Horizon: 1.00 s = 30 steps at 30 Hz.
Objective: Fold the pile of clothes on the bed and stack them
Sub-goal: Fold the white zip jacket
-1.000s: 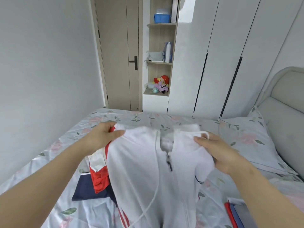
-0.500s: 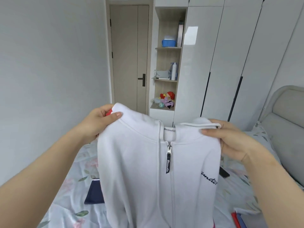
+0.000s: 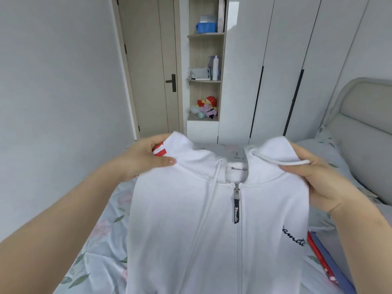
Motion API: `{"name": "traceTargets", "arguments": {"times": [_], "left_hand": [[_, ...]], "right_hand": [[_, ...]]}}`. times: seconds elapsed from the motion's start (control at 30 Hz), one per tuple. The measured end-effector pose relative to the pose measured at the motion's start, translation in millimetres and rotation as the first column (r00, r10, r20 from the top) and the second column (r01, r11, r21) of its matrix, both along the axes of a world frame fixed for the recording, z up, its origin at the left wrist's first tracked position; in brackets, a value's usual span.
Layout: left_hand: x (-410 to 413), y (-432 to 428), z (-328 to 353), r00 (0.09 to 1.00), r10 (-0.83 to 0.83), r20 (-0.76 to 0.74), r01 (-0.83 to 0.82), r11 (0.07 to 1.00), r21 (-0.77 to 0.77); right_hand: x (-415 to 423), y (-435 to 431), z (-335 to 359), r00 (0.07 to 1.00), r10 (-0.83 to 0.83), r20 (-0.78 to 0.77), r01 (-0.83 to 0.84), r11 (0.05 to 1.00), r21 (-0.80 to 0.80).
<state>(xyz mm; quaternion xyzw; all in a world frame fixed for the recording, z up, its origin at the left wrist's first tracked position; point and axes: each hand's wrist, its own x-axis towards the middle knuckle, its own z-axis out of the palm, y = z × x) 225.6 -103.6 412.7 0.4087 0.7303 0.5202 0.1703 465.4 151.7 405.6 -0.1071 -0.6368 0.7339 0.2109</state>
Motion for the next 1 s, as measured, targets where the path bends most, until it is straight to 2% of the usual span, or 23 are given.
{"name": "traceTargets", "arguments": {"times": [0.13,0.23,0.37,0.43,0.5,0.57,0.6,0.67,0.73,0.77,0.8,0.87,0.9,1.0], "left_hand": [[-23,13,-37,0.997,-0.029,0.066,0.032,0.998,-0.051],[-44,26,-78,0.986,-0.026,0.164,0.053,0.986,-0.16],[-71,52,-136,0.953,0.087,0.29,0.001,0.958,-0.288],[-91,72,-147,0.938,0.113,0.327,-0.021,0.962,-0.271],[-117,98,-141,0.932,0.118,0.341,-0.05,0.978,-0.201],[-151,131,-127,0.956,0.15,0.252,-0.124,0.985,-0.12],[-170,149,-121,0.968,0.206,0.143,-0.194,0.977,-0.093],[-210,185,-118,0.933,0.353,-0.067,-0.356,0.934,-0.035],[-246,216,-129,0.902,0.412,-0.129,-0.421,0.906,-0.047],[-262,230,-140,0.908,0.395,-0.138,-0.413,0.901,-0.136],[-275,240,-156,0.912,0.372,-0.173,-0.408,0.866,-0.289],[-290,250,-192,0.899,0.33,-0.289,-0.438,0.699,-0.565],[-292,250,-209,0.892,0.308,-0.33,-0.451,0.651,-0.611],[-290,240,-259,0.914,0.224,-0.337,-0.4,0.633,-0.663]], "right_hand": [[-17,15,-29,0.996,-0.003,0.084,0.009,0.997,-0.078],[-44,31,-71,0.978,0.004,0.209,0.032,0.985,-0.169],[-90,53,-134,0.925,0.05,0.377,0.069,0.953,-0.296],[-119,73,-146,0.928,0.049,0.368,0.086,0.935,-0.343],[-153,101,-144,0.956,0.049,0.29,0.066,0.926,-0.371],[-195,130,-131,0.978,0.006,0.21,0.064,0.943,-0.325],[-218,144,-124,0.985,-0.021,0.173,0.071,0.955,-0.288],[-268,168,-117,0.99,-0.098,0.104,0.12,0.966,-0.229],[-314,185,-121,0.977,-0.196,0.088,0.207,0.969,-0.134],[-334,192,-127,0.963,-0.241,0.122,0.25,0.966,-0.061],[-351,199,-137,0.944,-0.275,0.182,0.279,0.96,0.007],[-375,207,-166,0.9,-0.299,0.317,0.276,0.954,0.118],[-381,206,-184,0.884,-0.293,0.364,0.247,0.954,0.168],[-381,189,-237,0.852,-0.242,0.464,0.13,0.957,0.26]]}}
